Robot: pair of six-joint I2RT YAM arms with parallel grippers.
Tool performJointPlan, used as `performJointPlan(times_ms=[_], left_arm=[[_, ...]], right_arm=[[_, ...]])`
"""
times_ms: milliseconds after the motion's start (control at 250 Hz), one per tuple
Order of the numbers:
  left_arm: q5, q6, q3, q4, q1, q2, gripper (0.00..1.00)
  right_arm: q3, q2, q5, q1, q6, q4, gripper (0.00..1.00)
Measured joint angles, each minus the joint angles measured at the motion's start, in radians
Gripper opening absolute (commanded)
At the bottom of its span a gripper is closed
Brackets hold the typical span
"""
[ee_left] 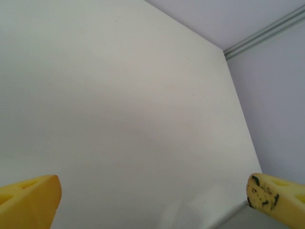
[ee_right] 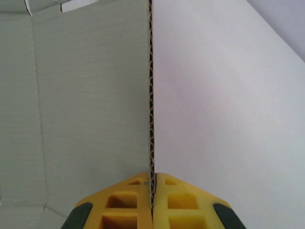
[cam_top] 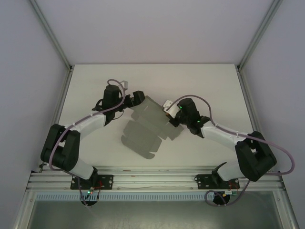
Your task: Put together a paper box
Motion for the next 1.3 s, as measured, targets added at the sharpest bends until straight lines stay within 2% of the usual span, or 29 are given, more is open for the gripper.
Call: performJointPlan(times_ms=[328,500,831,1075,1207,1299], left_arm=[[-0.094,0.056,0.016,-0.034,-0.005,0.049,0.95],[-0.110,0.077,0.027,-0.060,-0.005,0.055,1.00],[-0.196,0.114,0.095,-0.221,-0.005,-0.005,1.00],[-0.188,0.136,0.178,-0.317,-0.008,-0.082,1.00],[-0.128,0.135,0.211,-0.328,-0.033,-0.078,0.87],[-0.090,0.135,0.232,-0.328,-0.066,-0.052,0.70]], right_arm=[[-0.007,-0.039,-0.062,0.000,-0.028,-0.011,0.00],[0.003,-0.005,0.020,0.000,-0.079,-0.028,0.00],[0.081,0.062,0.186,0.000,-0.243,-0.060,0.00],[0.134,0.114,0.219,0.000,-0.328,-0.073,0.00],[0.134,0.119,0.222,0.000,-0.345,-0.075,0.00],[0.134,0.119,0.221,0.000,-0.347,-0.077,0.00]])
